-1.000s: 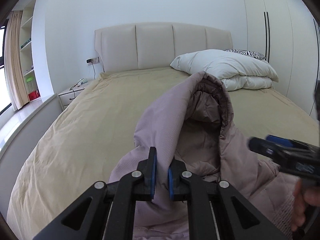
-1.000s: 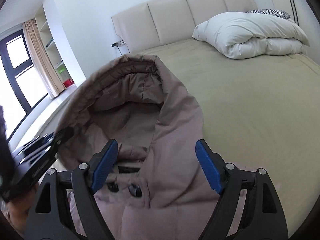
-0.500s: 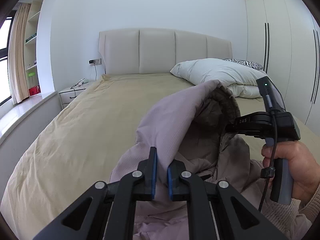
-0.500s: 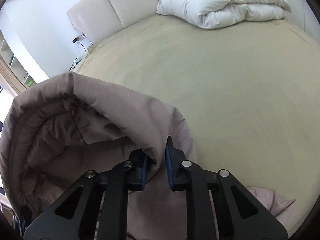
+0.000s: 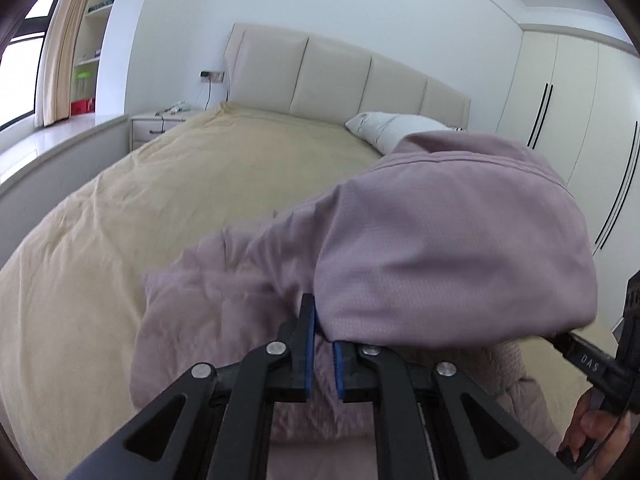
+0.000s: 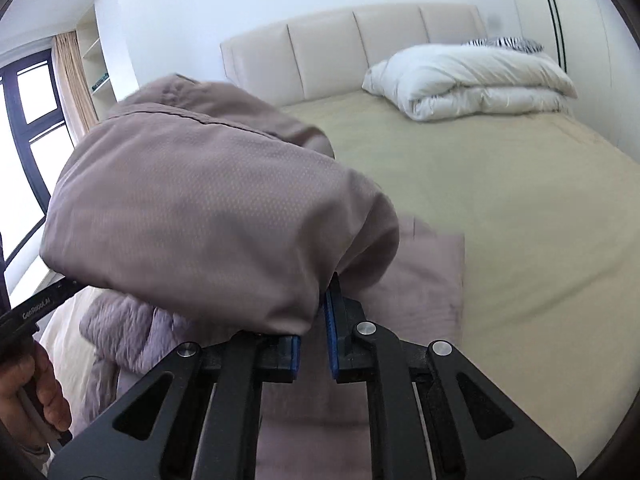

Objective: Fold large clothes

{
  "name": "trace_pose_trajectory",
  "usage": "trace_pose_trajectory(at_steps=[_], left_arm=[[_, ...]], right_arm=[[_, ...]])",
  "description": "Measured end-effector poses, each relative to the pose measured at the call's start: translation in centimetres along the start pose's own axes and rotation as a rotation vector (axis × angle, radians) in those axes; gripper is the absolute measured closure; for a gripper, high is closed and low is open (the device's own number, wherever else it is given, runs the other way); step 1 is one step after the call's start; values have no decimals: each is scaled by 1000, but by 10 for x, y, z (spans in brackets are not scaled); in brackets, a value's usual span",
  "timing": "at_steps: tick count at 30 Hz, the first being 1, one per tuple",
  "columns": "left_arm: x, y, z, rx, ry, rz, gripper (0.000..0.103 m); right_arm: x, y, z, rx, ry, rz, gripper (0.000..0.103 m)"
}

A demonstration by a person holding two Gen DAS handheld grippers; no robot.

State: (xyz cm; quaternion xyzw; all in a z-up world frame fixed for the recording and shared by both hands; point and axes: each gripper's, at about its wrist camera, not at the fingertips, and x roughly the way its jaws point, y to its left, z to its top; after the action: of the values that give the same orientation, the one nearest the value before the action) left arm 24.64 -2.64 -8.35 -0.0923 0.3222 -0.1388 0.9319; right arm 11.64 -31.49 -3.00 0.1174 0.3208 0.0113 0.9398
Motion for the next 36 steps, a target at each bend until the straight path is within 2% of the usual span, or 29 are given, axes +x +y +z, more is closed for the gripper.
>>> trace_pose_trajectory(at_steps=[4, 7, 9, 12, 15, 17, 19, 21, 24, 25, 27, 29, 32, 36], left_arm=[[-7, 18, -52, -91, 120, 22, 94], [-27, 25, -64, -114, 129, 31, 94], [-44, 25, -53, -119, 89, 23, 94], [-56, 5, -15, -59, 17, -13, 94], [-44, -26, 22, 44, -19, -40, 87], [-22, -44, 38, 109, -16, -30, 87], [6, -54, 45, 147, 38, -35, 87], [35, -56, 44, 174, 76, -2, 87], [79, -44, 28, 179, 183, 38, 87], [91, -36, 21, 175, 212, 54, 86], [107, -21, 8, 144, 239, 35, 86], [113, -19, 1, 156, 233, 32, 86], [123, -23, -8, 188, 233, 46, 86], [126, -15, -6, 124, 266, 2, 87]], right_arm=[[5, -14, -71, 60, 158, -1, 93], [-10, -28, -94, 121, 179, 4, 93], [-26, -40, -89, 158, 144, 2, 93], [-58, -35, -67, 167, 43, 60, 93], [-59, -15, -21, 92, -26, 101, 93], [-50, 6, 2, 19, -22, 103, 93], [-28, 23, 18, -44, 7, 102, 93], [3, 32, 22, -66, 66, 85, 93], [64, 38, 19, -54, 192, 55, 93], [83, 32, 10, -41, 240, 36, 93], [122, 26, -15, -18, 301, 37, 93], [130, 16, -35, -15, 251, 71, 93], [131, 18, -48, -55, 195, 45, 93], [132, 23, -48, -67, 216, 30, 92]])
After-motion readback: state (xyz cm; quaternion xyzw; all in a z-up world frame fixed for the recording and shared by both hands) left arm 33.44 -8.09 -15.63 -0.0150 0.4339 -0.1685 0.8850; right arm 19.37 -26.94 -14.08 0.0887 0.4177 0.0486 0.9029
